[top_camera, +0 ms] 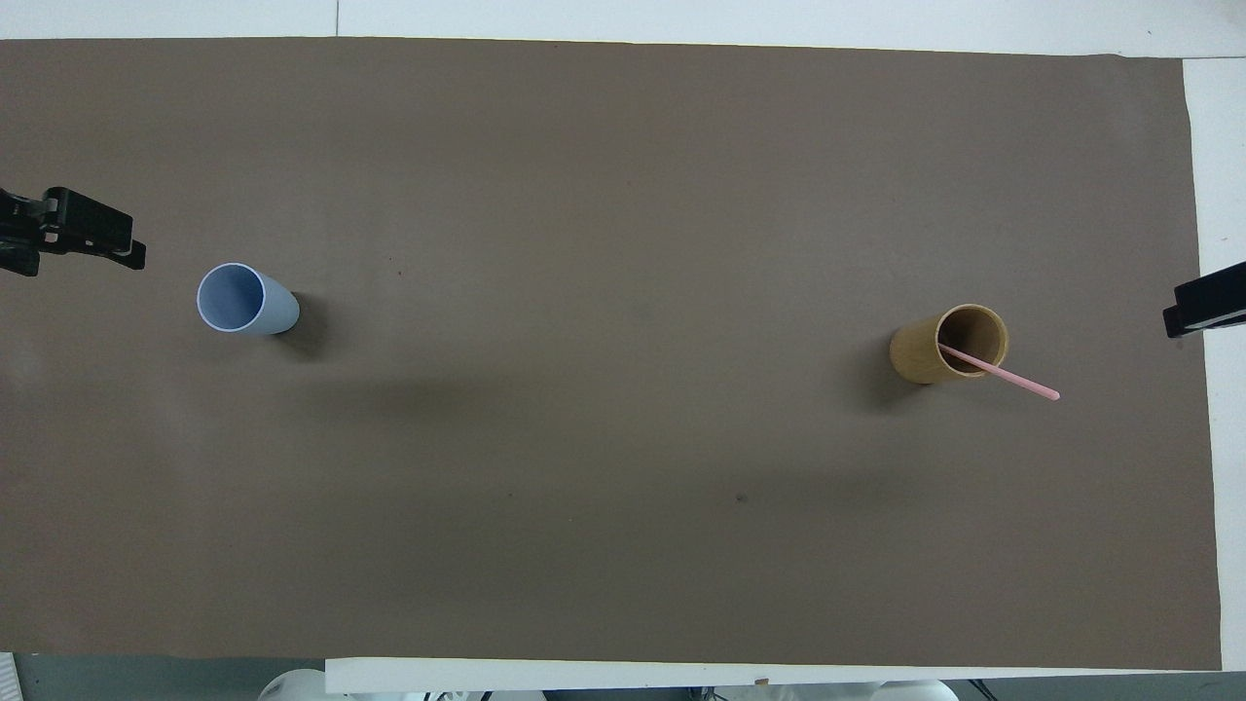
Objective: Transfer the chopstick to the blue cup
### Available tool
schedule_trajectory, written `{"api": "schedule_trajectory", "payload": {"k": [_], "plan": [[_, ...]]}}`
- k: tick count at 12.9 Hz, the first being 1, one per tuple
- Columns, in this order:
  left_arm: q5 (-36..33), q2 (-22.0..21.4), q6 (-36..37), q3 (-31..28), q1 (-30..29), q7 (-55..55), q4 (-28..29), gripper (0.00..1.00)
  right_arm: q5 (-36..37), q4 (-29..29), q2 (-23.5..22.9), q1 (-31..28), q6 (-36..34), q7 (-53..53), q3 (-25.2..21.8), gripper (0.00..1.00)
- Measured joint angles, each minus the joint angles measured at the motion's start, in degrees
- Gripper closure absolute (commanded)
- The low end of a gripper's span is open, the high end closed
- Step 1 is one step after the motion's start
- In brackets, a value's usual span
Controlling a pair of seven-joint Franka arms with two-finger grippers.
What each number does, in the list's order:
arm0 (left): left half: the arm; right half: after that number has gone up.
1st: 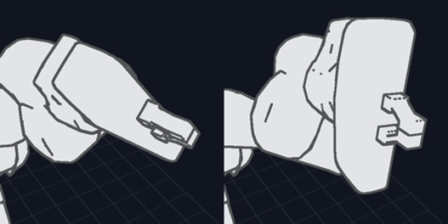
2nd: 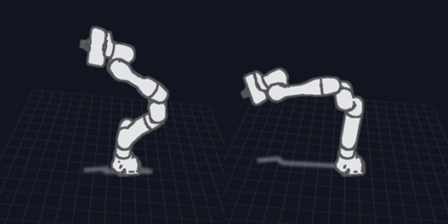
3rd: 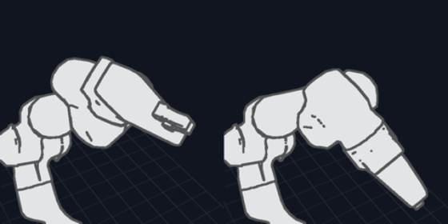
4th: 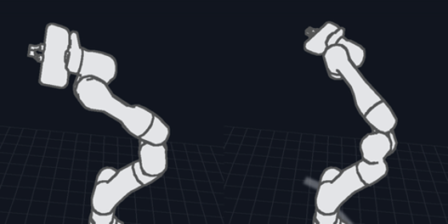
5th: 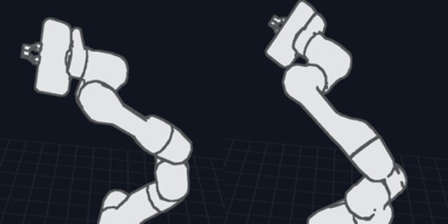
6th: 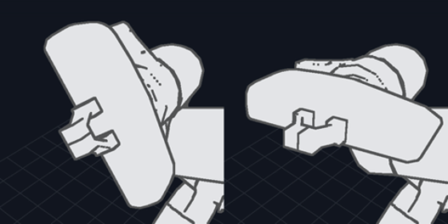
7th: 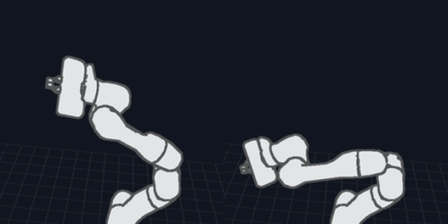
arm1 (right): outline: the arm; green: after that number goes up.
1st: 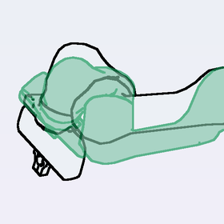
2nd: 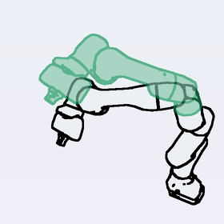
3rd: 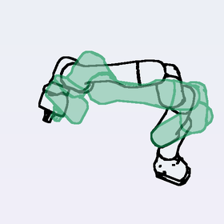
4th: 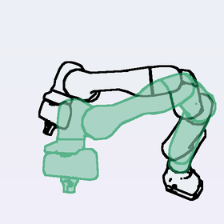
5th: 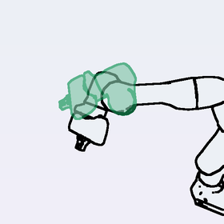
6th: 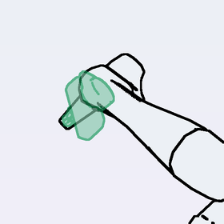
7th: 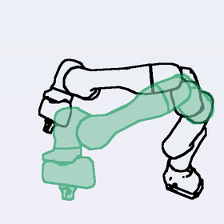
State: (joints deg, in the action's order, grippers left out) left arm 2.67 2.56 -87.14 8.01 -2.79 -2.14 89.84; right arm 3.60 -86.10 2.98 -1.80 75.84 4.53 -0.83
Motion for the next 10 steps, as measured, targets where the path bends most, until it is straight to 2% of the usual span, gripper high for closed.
{"api": "schedule_trajectory", "payload": {"k": [6,8,10], "plan": [[0.0,0.0,0.0,0.0,0.0,0.0,0.0,0.00,0.0,-3.1,1.6,0.9,0.0,0.3,0.5,0.01],[0.0,0.0,0.0,0.0,0.0,0.0,0.0,0.00,-0.7,-7.1,2.7,2.1,4.4,2.1,0.6,0.01],[0.0,0.0,0.0,0.0,0.0,0.0,0.0,0.00,-2.5,-13.5,4.3,2.2,9.2,5.3,0.6,0.01]]}}
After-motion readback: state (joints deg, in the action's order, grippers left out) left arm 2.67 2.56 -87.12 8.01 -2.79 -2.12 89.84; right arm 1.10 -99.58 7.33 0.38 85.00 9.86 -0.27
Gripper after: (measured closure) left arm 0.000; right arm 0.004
